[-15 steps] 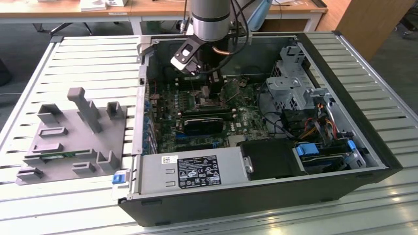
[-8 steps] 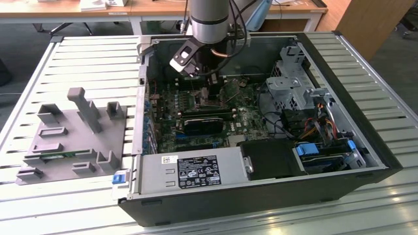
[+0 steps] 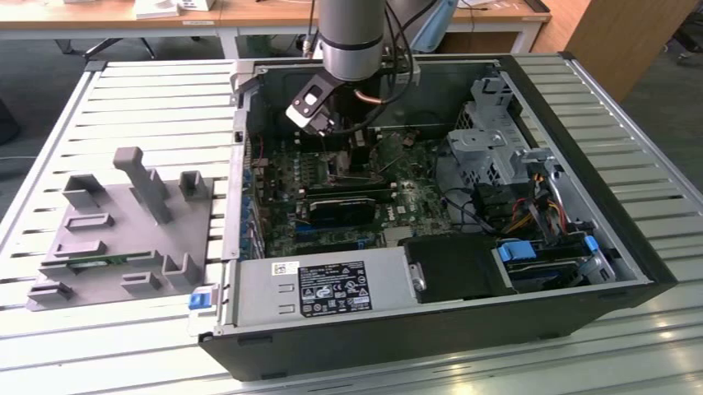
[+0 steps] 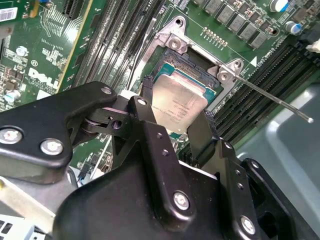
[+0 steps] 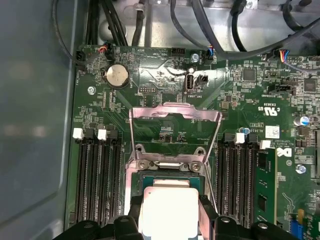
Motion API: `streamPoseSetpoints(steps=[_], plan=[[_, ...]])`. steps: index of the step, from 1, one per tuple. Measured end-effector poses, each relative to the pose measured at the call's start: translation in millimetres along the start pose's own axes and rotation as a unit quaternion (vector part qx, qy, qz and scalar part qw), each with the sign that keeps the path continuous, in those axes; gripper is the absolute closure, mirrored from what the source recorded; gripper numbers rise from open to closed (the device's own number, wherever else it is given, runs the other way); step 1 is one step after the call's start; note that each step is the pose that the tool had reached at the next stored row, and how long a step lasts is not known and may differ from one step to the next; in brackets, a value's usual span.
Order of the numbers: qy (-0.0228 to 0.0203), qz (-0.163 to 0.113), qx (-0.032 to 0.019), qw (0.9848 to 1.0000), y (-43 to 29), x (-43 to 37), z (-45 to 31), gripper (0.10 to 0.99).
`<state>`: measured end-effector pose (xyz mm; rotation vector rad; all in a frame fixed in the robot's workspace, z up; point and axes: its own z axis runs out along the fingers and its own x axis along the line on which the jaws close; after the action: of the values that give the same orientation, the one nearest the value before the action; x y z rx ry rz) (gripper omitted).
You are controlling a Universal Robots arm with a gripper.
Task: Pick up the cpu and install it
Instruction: 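Place the cpu into insertion slot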
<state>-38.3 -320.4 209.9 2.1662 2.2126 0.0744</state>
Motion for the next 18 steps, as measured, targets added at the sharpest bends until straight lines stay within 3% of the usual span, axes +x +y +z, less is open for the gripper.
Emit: streamPoseSetpoints(steps=[18], plan=[[0.0000,0.006,0.0000,1.0000,-2.7,0.0,11.5,0.561]])
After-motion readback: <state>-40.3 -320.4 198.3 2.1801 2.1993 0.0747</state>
